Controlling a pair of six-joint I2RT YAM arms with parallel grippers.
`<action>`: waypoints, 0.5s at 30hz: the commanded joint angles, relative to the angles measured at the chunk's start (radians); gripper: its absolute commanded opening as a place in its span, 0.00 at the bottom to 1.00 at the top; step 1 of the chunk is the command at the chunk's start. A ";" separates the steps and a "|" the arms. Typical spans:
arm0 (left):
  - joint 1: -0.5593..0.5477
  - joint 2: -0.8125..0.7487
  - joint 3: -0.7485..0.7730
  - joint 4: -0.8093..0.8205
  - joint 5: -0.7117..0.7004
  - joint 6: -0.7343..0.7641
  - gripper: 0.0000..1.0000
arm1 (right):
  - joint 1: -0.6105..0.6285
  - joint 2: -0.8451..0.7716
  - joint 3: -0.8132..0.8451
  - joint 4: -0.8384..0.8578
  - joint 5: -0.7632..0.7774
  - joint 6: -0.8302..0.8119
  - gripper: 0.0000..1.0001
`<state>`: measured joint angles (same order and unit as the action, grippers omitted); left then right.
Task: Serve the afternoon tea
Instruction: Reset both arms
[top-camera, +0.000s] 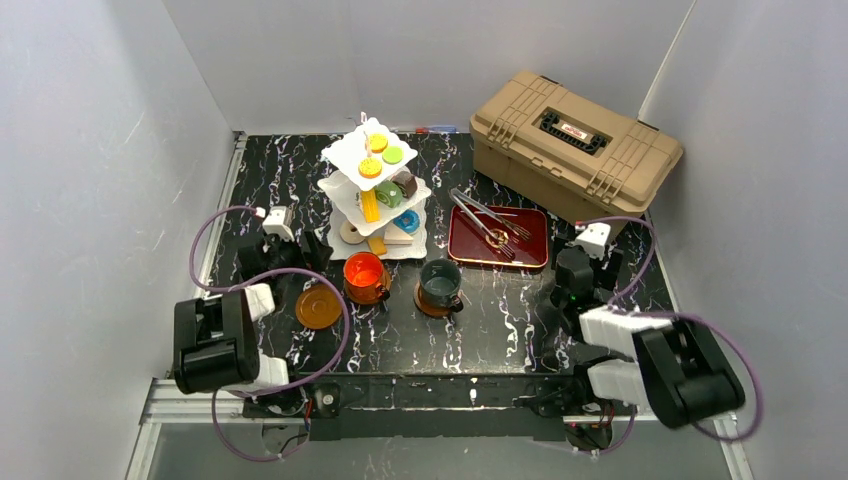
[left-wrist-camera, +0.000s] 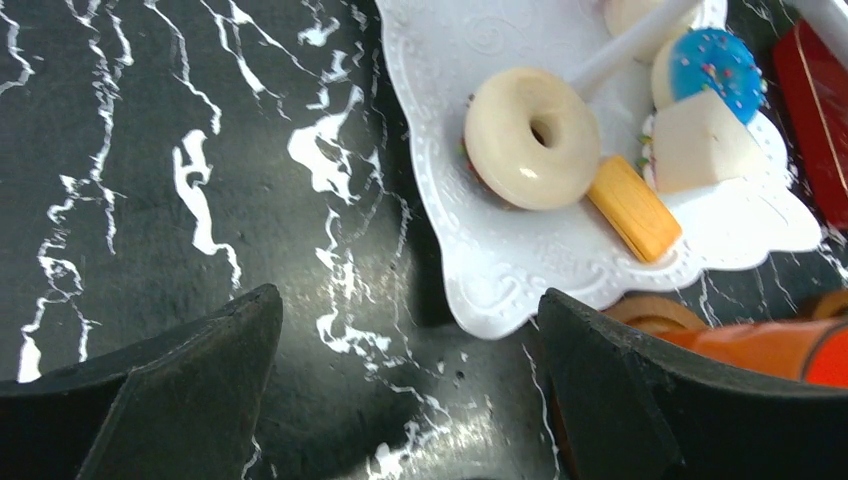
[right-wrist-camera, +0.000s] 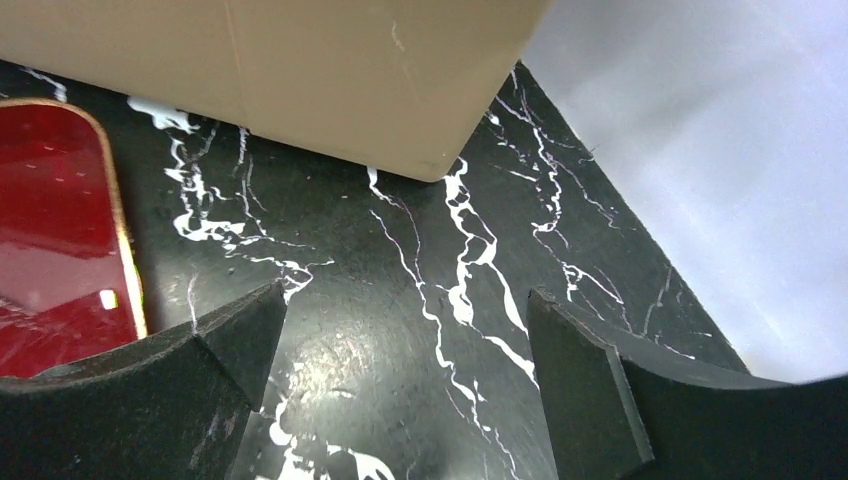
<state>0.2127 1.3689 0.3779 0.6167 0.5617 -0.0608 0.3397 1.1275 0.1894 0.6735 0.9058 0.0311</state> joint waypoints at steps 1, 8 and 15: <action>-0.008 0.035 -0.021 0.262 -0.097 -0.026 0.98 | -0.055 0.212 0.041 0.325 -0.044 -0.021 0.98; -0.007 0.066 -0.132 0.489 -0.128 -0.030 0.98 | -0.089 0.411 0.063 0.491 -0.118 -0.028 0.98; -0.058 0.132 -0.195 0.635 -0.216 0.002 0.98 | -0.097 0.453 -0.011 0.636 -0.282 -0.084 0.98</action>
<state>0.1833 1.5135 0.1417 1.2201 0.4175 -0.0872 0.2546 1.5494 0.2039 1.1404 0.7326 -0.0162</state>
